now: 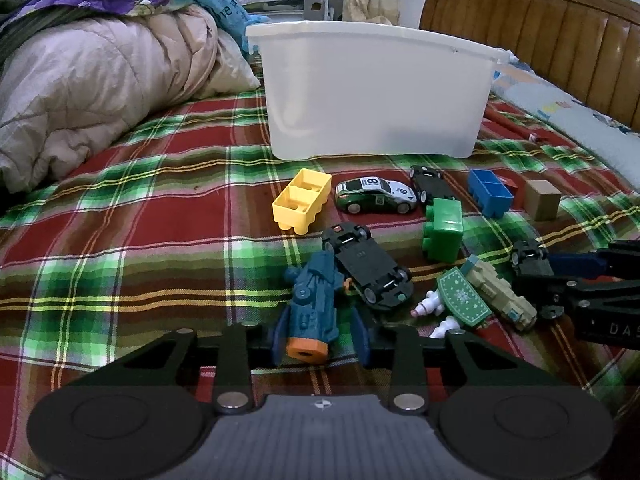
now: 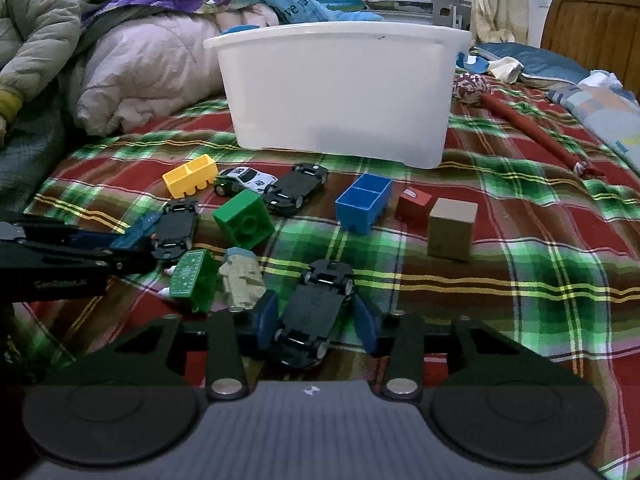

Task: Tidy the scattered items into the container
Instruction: 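Carry the blue-orange toy with the left gripper while the right gripper carries a black car into the bin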

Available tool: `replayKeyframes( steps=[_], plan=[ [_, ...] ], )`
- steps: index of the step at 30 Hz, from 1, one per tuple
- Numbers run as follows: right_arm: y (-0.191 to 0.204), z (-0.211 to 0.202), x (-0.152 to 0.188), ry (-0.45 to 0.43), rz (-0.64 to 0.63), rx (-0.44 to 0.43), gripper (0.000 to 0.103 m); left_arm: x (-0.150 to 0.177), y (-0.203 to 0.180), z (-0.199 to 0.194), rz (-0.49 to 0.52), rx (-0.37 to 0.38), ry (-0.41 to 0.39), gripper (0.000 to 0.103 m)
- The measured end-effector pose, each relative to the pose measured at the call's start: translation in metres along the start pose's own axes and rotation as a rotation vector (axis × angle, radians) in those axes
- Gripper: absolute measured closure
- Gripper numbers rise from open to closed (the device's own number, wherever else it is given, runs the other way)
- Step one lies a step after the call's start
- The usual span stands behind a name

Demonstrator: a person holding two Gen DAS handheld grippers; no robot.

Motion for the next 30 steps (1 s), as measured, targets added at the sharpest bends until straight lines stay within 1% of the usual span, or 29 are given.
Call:
replayKeyframes(
  steps=[5, 7, 21, 25, 30],
  plan=[
    [-0.001, -0.001, 0.0, -0.003, 0.013, -0.018, 0.064, -0.001, 0.002, 0.0, -0.012, 0.014, 0.001, 0.072],
    [0.0, -0.002, -0.001, -0.007, 0.011, -0.029, 0.07, -0.001, 0.002, -0.001, -0.012, 0.019, 0.001, 0.074],
    [0.0, -0.012, -0.004, -0.051, -0.007, -0.022, 0.07, -0.007, 0.004, -0.01, -0.021, 0.022, -0.027, 0.074],
    [-0.001, -0.025, -0.011, -0.103, -0.029, 0.01, 0.07, -0.015, 0.006, -0.021, -0.028, 0.021, -0.057, 0.074],
    [-0.007, -0.042, -0.036, -0.167, -0.04, 0.027, 0.07, -0.041, 0.009, -0.034, -0.053, 0.036, -0.105, 0.074]
  ],
)
Point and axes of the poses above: each gripper's, at about its wrist camera, not at the fingertips, and z roughly the way its jaws point, y to its left, x to its underside, the point moved 1 cm from there along z, roughly the way its jaws point, and after that the axes turned 9 degrees about -z, right-handed, at the moved point
